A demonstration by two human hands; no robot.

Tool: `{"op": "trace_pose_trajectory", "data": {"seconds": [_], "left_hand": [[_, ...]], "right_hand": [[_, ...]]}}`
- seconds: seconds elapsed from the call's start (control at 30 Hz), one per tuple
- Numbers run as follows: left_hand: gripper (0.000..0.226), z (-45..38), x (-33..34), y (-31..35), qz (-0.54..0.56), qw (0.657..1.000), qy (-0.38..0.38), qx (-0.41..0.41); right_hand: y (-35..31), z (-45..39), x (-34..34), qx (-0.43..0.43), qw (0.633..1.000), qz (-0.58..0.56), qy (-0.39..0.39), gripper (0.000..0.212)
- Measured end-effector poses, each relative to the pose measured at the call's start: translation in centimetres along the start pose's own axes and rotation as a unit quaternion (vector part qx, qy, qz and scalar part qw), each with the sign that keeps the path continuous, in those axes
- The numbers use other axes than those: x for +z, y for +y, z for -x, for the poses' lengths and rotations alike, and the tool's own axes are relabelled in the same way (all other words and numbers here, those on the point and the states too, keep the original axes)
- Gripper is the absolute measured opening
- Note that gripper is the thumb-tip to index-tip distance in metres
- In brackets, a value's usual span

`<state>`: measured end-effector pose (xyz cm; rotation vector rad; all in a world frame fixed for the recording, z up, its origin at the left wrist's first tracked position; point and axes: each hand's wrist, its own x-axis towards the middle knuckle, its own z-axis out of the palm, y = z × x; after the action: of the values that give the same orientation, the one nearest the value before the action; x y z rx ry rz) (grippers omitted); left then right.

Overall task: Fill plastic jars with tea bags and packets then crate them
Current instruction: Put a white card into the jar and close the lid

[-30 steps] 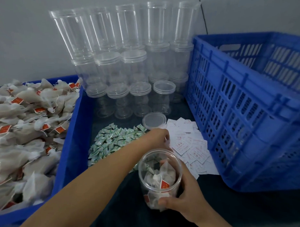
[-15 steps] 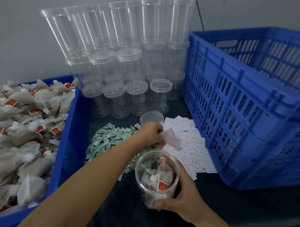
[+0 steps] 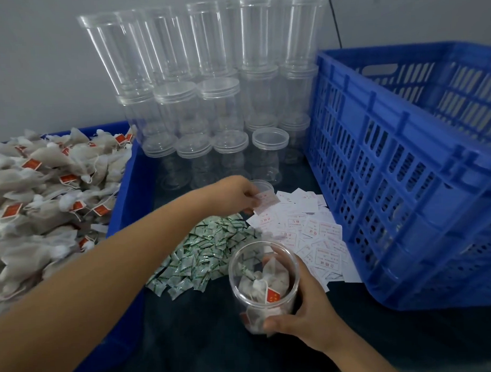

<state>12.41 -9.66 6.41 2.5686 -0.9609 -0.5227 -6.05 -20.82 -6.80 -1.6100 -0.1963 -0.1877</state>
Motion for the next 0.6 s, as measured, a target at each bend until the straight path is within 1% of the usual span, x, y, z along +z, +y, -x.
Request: {"op": "trace_pose_trajectory", "data": {"seconds": [0.07,0.13,0.17,0.2,0.27,0.3,0.37,0.43,0.5,0.6], "left_hand": [[0.002,1.7,-1.4,0.4,0.067,0.998,0.004,0.016],[0.010,3.4,-2.6,0.7,0.130,0.991,-0.026,0.026],[0.009,4.1,-3.1,0.8,0.136,0.989,-0.047,0.031],[0.007,4.9,-3.4,1.2,0.129,0.989,-0.068,0.039],[0.010,5.9,-3.6,1.9,0.103,0.989,-0.092,0.056],[0.012,6.2,-3.7,2.2,0.091,0.990,-0.087,0.063],[0.013,6.8,-4.0,2.9,0.082,0.992,-0.057,0.081],[0.009,7.5,-4.5,3.4,0.098,0.990,-0.036,0.093],[0.004,8.0,-4.5,3.9,0.103,0.989,-0.053,0.091],[0.010,8.3,-2.7,4.3,0.024,0.994,-0.071,0.074]], "right_hand": [[-0.6,-0.6,-0.4,0.013,1.000,0.001,-0.007,0.093],[-1.1,-1.2,-0.8,0.028,1.000,0.002,-0.011,0.091],[-1.2,-1.4,-0.9,0.035,0.999,0.003,-0.013,0.092],[-1.2,-1.5,-1.1,0.041,0.999,0.003,-0.015,0.095],[-1.1,-1.6,-1.2,0.050,0.999,0.003,-0.019,0.099],[-1.0,-1.6,-1.3,0.054,0.998,0.004,-0.021,0.100],[-1.0,-1.5,-1.3,0.065,0.998,0.007,-0.025,0.101],[-0.9,-1.3,-1.3,0.076,0.997,0.009,-0.025,0.101],[-1.0,-1.4,-1.3,0.085,0.996,0.015,-0.022,0.104],[-1.0,-1.4,-1.5,0.078,0.996,0.029,-0.034,0.105]]}}
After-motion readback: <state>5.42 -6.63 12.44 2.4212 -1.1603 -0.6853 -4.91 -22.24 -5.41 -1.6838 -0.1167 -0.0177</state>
